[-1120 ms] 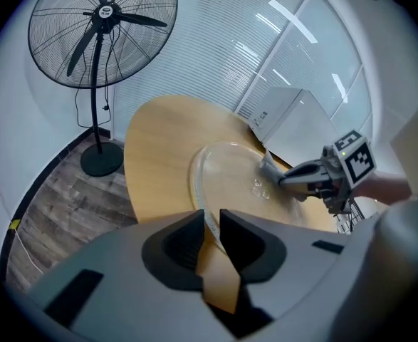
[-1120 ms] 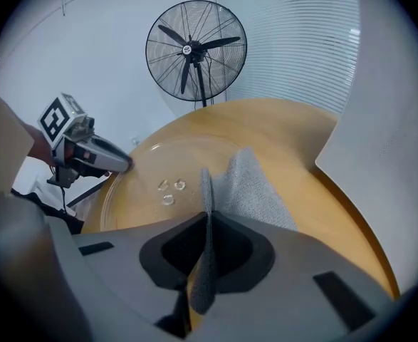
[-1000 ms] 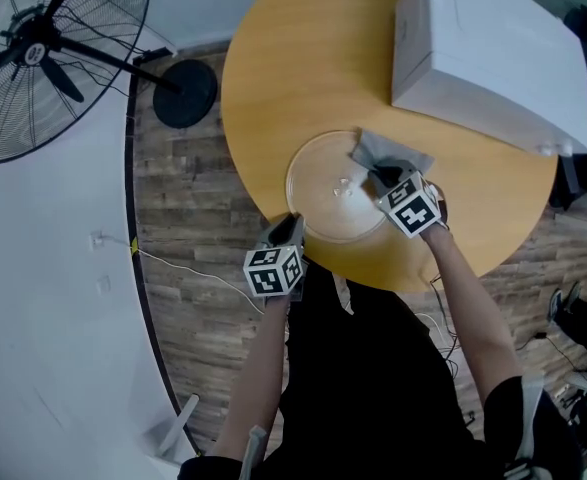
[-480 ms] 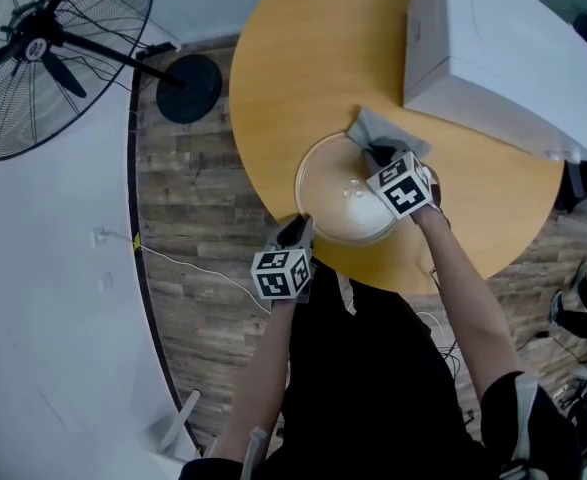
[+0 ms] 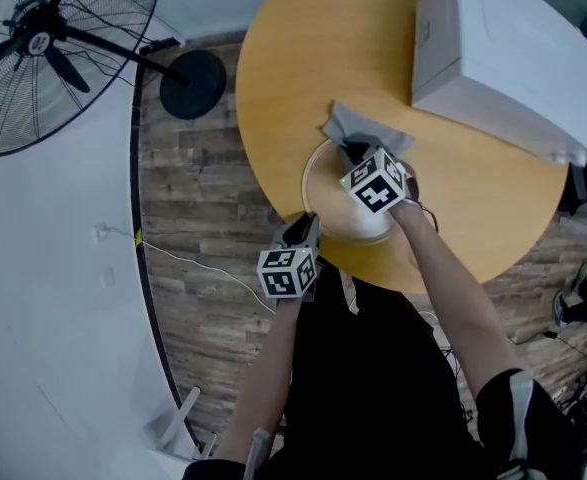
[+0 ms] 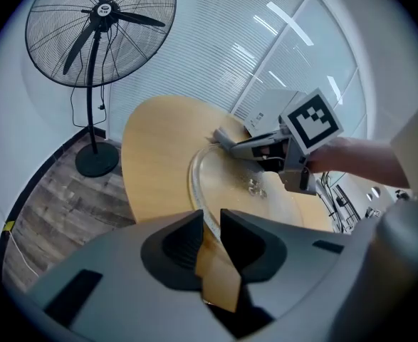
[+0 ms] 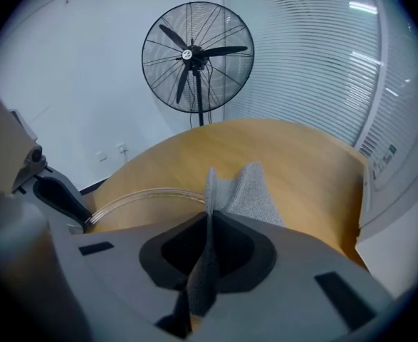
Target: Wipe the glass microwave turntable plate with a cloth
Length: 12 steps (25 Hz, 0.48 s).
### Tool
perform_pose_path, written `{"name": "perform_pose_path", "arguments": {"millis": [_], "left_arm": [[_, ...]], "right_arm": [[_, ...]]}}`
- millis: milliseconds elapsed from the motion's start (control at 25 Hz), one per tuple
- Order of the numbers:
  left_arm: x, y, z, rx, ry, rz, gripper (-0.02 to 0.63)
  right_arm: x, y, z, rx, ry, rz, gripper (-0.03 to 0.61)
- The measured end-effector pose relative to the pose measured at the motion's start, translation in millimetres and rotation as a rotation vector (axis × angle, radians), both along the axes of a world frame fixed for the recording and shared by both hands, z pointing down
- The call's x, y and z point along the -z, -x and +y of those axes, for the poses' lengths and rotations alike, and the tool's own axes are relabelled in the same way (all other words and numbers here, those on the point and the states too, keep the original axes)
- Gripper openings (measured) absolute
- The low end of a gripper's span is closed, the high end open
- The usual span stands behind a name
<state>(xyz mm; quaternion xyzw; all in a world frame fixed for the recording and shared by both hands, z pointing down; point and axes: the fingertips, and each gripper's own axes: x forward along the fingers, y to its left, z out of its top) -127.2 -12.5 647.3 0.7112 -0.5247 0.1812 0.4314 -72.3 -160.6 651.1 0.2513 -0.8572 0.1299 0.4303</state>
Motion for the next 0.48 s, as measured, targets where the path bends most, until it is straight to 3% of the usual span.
{"name": "perform_pose_path", "arguments": {"millis": [480], "left_arm": [[-1, 0, 0, 0.005, -0.014, -0.024, 0.066]], "right_arm": [[-1, 58, 85, 0.283, 0.123, -0.080, 0.031]]}}
